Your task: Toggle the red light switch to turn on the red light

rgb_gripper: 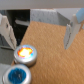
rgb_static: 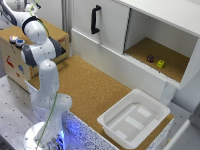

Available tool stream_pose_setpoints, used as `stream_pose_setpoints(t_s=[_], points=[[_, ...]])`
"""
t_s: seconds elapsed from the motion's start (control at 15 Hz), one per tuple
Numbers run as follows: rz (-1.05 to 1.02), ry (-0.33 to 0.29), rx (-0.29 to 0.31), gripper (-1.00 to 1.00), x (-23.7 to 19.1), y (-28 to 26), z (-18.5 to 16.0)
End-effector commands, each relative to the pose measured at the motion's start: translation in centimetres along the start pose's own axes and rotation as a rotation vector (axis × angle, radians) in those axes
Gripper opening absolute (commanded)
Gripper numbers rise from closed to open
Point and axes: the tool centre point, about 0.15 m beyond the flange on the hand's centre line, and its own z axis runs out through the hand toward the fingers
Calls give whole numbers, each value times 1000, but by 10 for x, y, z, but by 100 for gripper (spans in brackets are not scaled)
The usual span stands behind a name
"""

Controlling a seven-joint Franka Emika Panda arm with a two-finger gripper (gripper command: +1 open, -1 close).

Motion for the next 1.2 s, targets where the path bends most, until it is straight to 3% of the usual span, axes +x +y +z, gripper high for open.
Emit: stream_pose_setpoints(t_s=[0.0,0.2,0.27,0.53,1.0,1.13], points=[[34,-69,-4,100,-76,17,-1],[22,-107,16,100,-91,12,8],[35,-106,38,-100,-98,8,16],[49,-86,49,-100,-103,4,42],[94,31,95,-100,-109,7,78],[106,27,92,-100,-114,4,86]])
